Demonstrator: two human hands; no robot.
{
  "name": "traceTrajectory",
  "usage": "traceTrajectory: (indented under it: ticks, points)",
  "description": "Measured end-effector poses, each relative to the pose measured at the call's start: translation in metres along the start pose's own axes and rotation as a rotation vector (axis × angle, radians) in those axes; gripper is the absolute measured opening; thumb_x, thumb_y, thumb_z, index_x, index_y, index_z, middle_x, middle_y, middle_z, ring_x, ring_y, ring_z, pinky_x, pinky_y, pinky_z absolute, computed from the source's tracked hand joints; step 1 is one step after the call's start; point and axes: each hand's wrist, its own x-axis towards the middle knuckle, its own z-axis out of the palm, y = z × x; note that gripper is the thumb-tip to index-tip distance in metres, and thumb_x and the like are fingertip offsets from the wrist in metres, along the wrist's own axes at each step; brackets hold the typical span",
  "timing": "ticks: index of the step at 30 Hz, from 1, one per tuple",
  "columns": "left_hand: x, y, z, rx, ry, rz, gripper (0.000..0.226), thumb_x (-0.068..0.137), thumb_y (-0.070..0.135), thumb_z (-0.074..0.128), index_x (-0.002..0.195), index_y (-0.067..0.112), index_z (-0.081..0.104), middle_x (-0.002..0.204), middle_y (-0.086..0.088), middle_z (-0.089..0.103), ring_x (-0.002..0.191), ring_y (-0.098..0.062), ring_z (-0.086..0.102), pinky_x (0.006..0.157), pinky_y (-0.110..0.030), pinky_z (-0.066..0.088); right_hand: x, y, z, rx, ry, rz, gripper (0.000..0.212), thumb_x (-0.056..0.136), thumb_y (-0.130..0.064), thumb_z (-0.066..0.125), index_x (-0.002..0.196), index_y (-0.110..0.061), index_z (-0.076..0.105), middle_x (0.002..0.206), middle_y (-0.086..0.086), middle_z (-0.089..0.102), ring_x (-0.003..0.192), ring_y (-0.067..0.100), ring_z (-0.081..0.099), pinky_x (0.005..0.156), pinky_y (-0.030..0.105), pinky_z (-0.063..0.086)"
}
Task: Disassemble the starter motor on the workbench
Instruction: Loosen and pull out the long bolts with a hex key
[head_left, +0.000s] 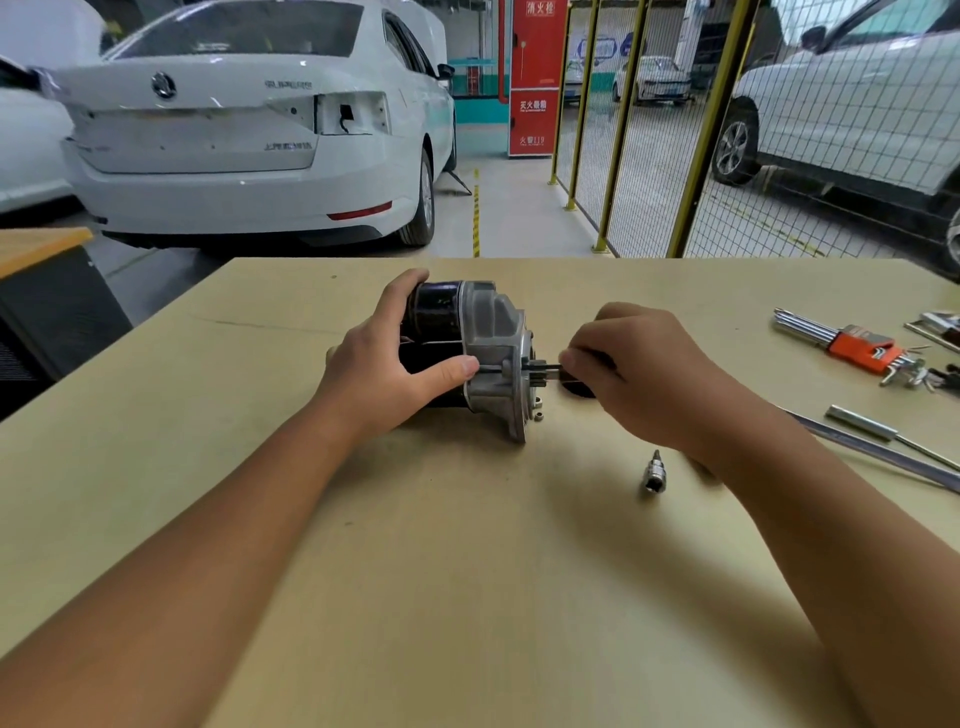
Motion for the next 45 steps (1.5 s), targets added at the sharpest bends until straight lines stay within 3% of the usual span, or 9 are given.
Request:
traceTrajectory:
  ticks: [5, 10, 15, 20, 25, 29, 34, 40, 45]
  points:
    - [0.001, 0.0, 0.0, -0.002, 0.002, 0.005, 0.099, 0.064, 0.081, 0.066, 0.15, 0.051, 0.027, 0.123, 0.031, 0.055, 0.121, -0.018, 0.06, 0.113, -0.055, 0.041, 0.0, 0.004, 0.0, -0.014, -0.079, 0.013, 0.018, 0.099, -0.025, 0.06, 0.096, -0.013, 0.072, 0.092, 0.001, 0.059, 0.088, 0.024, 0.057, 0.081, 0.044, 0.049]
    - [0.005, -0.005, -0.001, 0.007, -0.008, 0.02, 0.097, 0.064, 0.081, 0.069, 0.148, 0.054, 0.028, 0.12, 0.038, 0.053, 0.119, -0.017, 0.06, 0.111, -0.054, 0.044, 0.0, 0.001, -0.002, -0.128, -0.041, 0.006, 0.014, 0.095, -0.037, 0.062, 0.095, -0.025, 0.07, 0.092, -0.013, 0.058, 0.09, 0.019, 0.056, 0.079, 0.041, 0.048]
    - [0.004, -0.006, -0.001, -0.007, 0.006, 0.02, 0.097, 0.064, 0.08, 0.071, 0.148, 0.055, 0.029, 0.121, 0.033, 0.054, 0.12, -0.016, 0.059, 0.11, -0.051, 0.046, -0.003, -0.001, -0.004, -0.031, -0.051, 0.029, 0.011, 0.094, -0.032, 0.068, 0.093, -0.023, 0.073, 0.084, -0.004, 0.065, 0.078, 0.02, 0.058, 0.071, 0.039, 0.052]
    - [0.005, -0.007, 0.0, -0.004, 0.018, 0.025, 0.099, 0.063, 0.079, 0.07, 0.149, 0.053, 0.03, 0.122, 0.028, 0.056, 0.119, -0.016, 0.059, 0.109, -0.047, 0.048, -0.001, -0.001, -0.005, -0.059, -0.087, 0.047, 0.02, 0.1, -0.017, 0.057, 0.102, -0.016, 0.077, 0.096, 0.004, 0.062, 0.088, 0.023, 0.058, 0.081, 0.039, 0.05]
    - [0.005, -0.008, 0.002, -0.015, 0.029, 0.032, 0.1, 0.062, 0.08, 0.07, 0.15, 0.052, 0.03, 0.128, 0.02, 0.058, 0.12, -0.016, 0.059, 0.109, -0.045, 0.047, 0.0, -0.002, -0.005, -0.139, -0.066, 0.055, 0.017, 0.099, -0.022, 0.059, 0.1, -0.02, 0.076, 0.098, -0.004, 0.063, 0.09, 0.022, 0.06, 0.08, 0.043, 0.053]
    - [0.007, -0.013, 0.003, -0.014, 0.032, 0.044, 0.098, 0.063, 0.081, 0.07, 0.149, 0.054, 0.03, 0.124, 0.03, 0.056, 0.118, -0.014, 0.059, 0.106, -0.041, 0.048, -0.002, -0.003, -0.005, -0.157, -0.03, 0.052, 0.003, 0.093, -0.027, 0.069, 0.092, -0.025, 0.07, 0.091, -0.01, 0.061, 0.086, 0.02, 0.058, 0.077, 0.043, 0.052]
    - [0.009, -0.017, 0.005, -0.01, 0.049, 0.058, 0.097, 0.063, 0.081, 0.072, 0.147, 0.057, 0.03, 0.122, 0.04, 0.052, 0.117, -0.01, 0.059, 0.102, -0.035, 0.046, -0.002, -0.001, -0.003, -0.025, -0.074, 0.048, 0.005, 0.094, -0.024, 0.068, 0.09, -0.021, 0.068, 0.082, -0.002, 0.063, 0.078, 0.02, 0.056, 0.074, 0.041, 0.052]
    - [0.009, -0.018, 0.005, -0.004, 0.05, 0.066, 0.097, 0.064, 0.081, 0.072, 0.148, 0.057, 0.029, 0.122, 0.039, 0.052, 0.119, -0.011, 0.059, 0.102, -0.036, 0.046, -0.002, -0.002, -0.003, -0.003, -0.108, 0.019, 0.019, 0.1, -0.021, 0.059, 0.094, -0.012, 0.074, 0.091, 0.003, 0.057, 0.086, 0.023, 0.055, 0.079, 0.036, 0.046]
    - [0.009, -0.019, 0.005, -0.007, 0.053, 0.072, 0.096, 0.064, 0.081, 0.071, 0.148, 0.056, 0.03, 0.122, 0.04, 0.052, 0.118, -0.009, 0.058, 0.097, -0.032, 0.044, -0.002, -0.003, -0.003, -0.067, -0.06, 0.008, 0.016, 0.097, -0.022, 0.064, 0.096, -0.015, 0.079, 0.094, 0.0, 0.063, 0.091, 0.025, 0.059, 0.082, 0.042, 0.05]
